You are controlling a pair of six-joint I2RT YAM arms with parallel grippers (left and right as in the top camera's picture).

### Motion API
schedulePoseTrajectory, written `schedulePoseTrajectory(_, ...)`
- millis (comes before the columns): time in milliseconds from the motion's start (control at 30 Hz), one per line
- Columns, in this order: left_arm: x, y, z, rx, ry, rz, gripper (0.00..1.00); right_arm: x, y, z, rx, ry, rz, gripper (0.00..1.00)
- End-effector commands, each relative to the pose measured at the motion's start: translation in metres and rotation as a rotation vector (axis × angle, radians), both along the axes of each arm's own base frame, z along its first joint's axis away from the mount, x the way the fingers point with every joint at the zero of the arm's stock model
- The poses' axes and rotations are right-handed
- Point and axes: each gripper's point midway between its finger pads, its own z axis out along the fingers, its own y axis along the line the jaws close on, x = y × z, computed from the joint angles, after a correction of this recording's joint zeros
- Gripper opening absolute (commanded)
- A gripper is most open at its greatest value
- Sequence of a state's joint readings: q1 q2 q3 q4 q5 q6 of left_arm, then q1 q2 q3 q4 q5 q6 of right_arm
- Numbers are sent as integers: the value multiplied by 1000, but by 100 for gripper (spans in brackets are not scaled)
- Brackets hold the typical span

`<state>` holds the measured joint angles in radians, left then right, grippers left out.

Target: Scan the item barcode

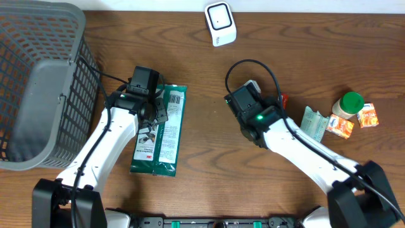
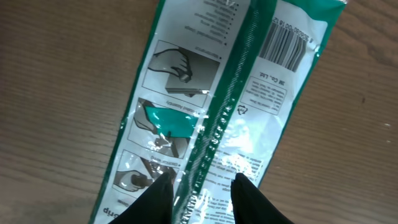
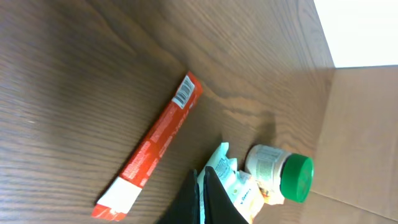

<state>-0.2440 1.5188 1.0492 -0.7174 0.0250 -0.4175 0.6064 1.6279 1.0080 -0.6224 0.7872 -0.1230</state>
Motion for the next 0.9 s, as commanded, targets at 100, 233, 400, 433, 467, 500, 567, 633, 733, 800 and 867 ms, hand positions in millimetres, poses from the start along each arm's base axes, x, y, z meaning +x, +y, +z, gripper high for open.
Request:
schedulePoseTrajectory(100, 1, 11, -1, 60, -3, -6, 57, 2, -1, -12, 26, -11, -69, 14)
schedulePoseTrajectory(233, 3, 18, 0, 101, -13, 6, 69, -8, 8, -12, 266, 84, -142, 20)
schedulePoseTrajectory(400, 4, 18, 0, 100, -17, 6, 70, -6, 13, 2, 560, 179, -200, 29)
schedulePoseTrajectory(433, 3, 18, 0, 100, -17, 6, 70, -6, 12, 3, 631, 193, -232, 29)
schedulePoseTrajectory(467, 4, 18, 0, 100, -17, 6, 70, -6, 9, 1, 700, 205, -283, 28)
schedulePoseTrajectory(500, 4, 18, 0, 100, -17, 6, 70, -6, 4, 0, 753, 216, -330, 29)
schedulePoseTrajectory(567, 3, 18, 0, 100, -17, 6, 70, -6, -11, -5, 843, 229, -448, 25)
schedulePoseTrajectory(633, 3, 18, 0, 100, -16, 6, 70, -8, -27, -13, 929, 238, -575, 20)
schedulePoseTrajectory(733, 4, 18, 0, 100, -17, 6, 70, -16, -37, -28, 1050, 294, -674, 20)
schedulePoseTrajectory(800, 4, 18, 1, 99, -18, 6, 70, -20, -39, -41, 1096, 317, -696, 20)
schedulePoseTrajectory(867, 4, 17, 1, 99, -20, 6, 70, -23, -39, -54, 1105, 316, -694, 21)
